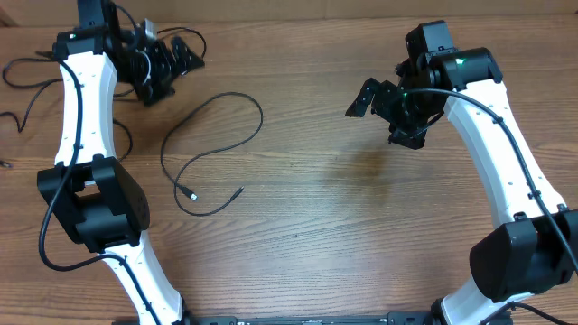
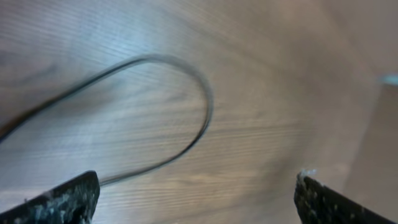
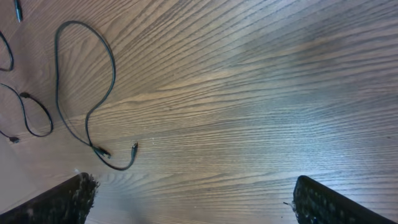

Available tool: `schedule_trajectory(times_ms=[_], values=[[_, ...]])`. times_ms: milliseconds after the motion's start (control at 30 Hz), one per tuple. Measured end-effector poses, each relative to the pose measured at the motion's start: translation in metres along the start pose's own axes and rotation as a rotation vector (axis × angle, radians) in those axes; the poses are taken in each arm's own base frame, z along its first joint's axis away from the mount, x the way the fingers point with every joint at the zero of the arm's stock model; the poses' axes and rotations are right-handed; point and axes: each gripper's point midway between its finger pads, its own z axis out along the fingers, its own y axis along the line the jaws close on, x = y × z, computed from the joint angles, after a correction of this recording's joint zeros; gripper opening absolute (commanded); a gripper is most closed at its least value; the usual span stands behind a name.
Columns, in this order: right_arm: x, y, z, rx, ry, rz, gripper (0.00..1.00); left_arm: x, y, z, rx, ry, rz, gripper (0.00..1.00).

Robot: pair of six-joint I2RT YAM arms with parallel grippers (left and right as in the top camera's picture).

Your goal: Untangle cables

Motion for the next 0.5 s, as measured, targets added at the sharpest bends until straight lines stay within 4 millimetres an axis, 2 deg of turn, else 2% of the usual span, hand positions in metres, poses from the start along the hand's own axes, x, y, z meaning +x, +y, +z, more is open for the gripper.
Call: schedule_trajectory(times_ms=[100, 267, 500], values=[[0.000, 0.000, 0.000, 0.000, 0.000, 0.001, 1.00, 0.022, 0.003, 0.006, -0.045, 0.077, 0.074, 0.95], [0.000, 0.000, 0.000, 0.000, -0.001, 0.000, 1.00, 0.064, -0.013, 0.029, -0.131, 0.211, 0.261, 0.95], [0.000, 0.000, 0.000, 0.000, 0.000, 0.001, 1.00, 0.099, -0.024, 0.063, -0.372, 0.276, 0.512, 0.90]])
